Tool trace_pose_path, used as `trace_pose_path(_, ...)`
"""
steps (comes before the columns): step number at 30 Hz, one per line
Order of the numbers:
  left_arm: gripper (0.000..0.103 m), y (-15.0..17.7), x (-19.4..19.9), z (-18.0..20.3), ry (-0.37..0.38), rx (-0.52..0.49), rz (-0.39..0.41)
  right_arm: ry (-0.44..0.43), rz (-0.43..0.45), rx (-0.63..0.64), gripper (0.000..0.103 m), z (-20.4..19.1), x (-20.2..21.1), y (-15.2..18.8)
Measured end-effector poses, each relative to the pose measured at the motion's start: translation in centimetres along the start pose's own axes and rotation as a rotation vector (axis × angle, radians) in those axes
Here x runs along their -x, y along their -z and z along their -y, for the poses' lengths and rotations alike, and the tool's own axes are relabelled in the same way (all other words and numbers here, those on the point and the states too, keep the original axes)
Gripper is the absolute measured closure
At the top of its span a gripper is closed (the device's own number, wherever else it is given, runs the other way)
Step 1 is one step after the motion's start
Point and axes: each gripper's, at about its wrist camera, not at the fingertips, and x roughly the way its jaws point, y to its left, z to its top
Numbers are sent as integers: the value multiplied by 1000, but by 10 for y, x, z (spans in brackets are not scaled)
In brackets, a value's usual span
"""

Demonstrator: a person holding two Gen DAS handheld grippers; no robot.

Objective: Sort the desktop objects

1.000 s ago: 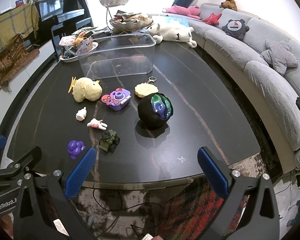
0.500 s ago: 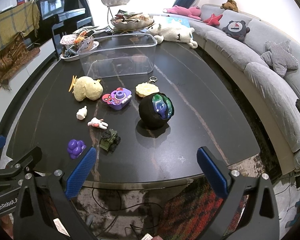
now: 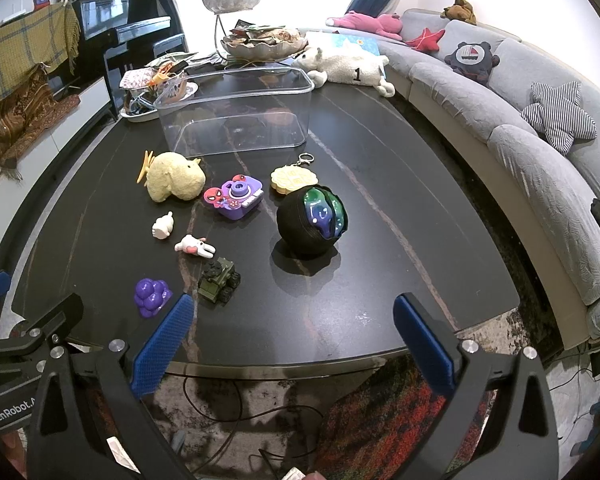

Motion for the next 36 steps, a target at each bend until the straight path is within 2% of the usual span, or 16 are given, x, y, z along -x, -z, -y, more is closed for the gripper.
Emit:
trace_pose_path(20, 1, 2, 0, 2, -18, -8, 5, 7, 2, 16, 5, -3, 0, 1)
trace_pose_path(36, 1, 1, -1, 2, -2, -5, -6, -1, 4, 9, 7, -1, 1, 0)
